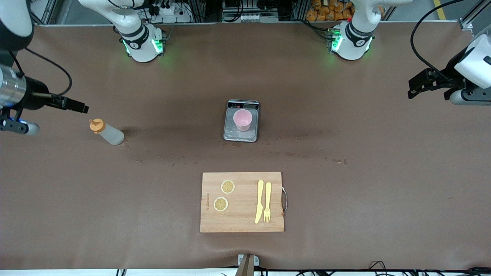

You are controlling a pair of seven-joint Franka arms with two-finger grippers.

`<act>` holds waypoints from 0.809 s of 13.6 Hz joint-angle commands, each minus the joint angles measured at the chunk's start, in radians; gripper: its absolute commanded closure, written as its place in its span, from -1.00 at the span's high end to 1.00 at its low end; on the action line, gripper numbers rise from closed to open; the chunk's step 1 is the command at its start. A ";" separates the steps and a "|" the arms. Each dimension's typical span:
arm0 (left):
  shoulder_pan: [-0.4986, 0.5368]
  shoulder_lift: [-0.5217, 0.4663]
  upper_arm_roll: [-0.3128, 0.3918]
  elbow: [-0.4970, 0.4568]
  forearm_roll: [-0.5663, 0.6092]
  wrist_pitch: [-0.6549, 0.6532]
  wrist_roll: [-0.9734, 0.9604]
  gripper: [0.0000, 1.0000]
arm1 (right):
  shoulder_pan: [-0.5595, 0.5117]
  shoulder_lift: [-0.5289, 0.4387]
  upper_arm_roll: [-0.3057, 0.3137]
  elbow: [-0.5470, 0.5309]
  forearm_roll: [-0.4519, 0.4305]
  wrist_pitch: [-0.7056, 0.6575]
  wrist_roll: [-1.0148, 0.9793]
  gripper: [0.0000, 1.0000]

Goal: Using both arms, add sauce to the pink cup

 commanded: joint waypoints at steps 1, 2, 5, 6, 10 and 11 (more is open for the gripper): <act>-0.005 -0.009 -0.008 0.005 -0.009 -0.012 -0.016 1.00 | -0.009 -0.086 -0.014 -0.094 -0.042 0.079 -0.154 1.00; -0.007 -0.003 -0.010 0.003 -0.010 -0.012 -0.016 1.00 | -0.023 -0.115 -0.014 -0.121 -0.042 0.105 -0.179 1.00; -0.002 -0.009 -0.018 0.005 -0.010 -0.044 -0.018 1.00 | -0.023 -0.163 -0.014 -0.166 -0.045 0.158 -0.188 1.00; 0.001 -0.010 -0.018 0.003 -0.010 -0.046 -0.018 1.00 | -0.023 -0.157 -0.014 -0.151 -0.048 0.159 -0.188 1.00; 0.008 -0.012 -0.016 0.000 -0.010 -0.049 -0.021 1.00 | -0.028 -0.108 -0.014 -0.062 -0.093 0.158 -0.188 1.00; 0.008 -0.012 -0.016 0.000 -0.010 -0.049 -0.019 1.00 | -0.026 -0.097 -0.014 -0.051 -0.093 0.155 -0.185 1.00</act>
